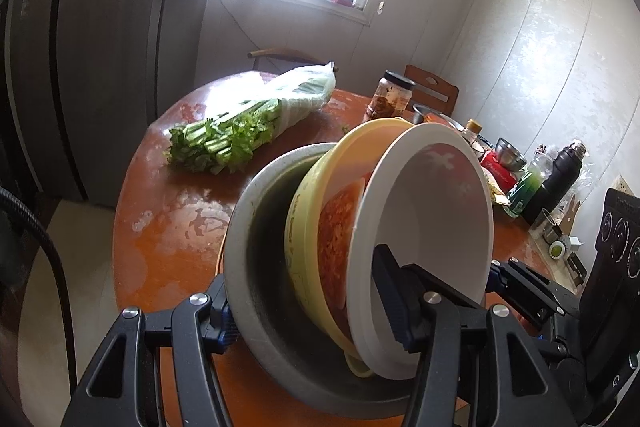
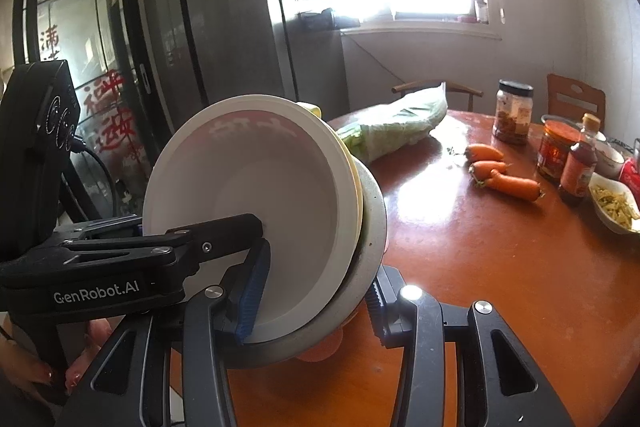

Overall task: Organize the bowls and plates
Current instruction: 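Lift the nested bowl stack with the left gripper toward the silver tray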

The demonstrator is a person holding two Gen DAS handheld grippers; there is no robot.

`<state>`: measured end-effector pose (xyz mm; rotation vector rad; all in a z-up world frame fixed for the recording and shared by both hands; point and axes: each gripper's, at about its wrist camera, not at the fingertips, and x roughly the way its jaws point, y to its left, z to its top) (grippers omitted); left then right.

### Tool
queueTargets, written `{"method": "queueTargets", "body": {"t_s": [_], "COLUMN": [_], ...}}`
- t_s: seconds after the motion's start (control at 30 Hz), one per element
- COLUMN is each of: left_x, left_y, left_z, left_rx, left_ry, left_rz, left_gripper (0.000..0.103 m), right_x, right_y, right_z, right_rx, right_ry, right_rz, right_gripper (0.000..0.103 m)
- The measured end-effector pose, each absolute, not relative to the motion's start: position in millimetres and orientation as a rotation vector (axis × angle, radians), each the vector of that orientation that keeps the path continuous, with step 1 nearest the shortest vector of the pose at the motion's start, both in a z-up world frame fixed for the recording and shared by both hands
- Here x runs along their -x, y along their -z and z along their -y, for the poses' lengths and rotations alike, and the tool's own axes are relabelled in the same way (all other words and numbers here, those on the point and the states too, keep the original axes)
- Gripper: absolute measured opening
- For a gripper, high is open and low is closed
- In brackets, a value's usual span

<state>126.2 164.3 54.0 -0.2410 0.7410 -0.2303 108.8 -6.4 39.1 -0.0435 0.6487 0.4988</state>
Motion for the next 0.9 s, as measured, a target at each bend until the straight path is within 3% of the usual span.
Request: {"method": "queueTargets", "body": {"t_s": [0.9], "left_x": [-151], "left_y": [-5], "left_z": [-175], "left_rx": [0.288], "left_ry": [0.247], "left_rz": [-0.835], "left_gripper": [0.061], "right_x": [-124], "right_y": [-2], "right_z": [-7], "right_rx": [0.088], "right_ry": [-0.463], "right_rz": [-0.766], "right_gripper": [0.046]}}
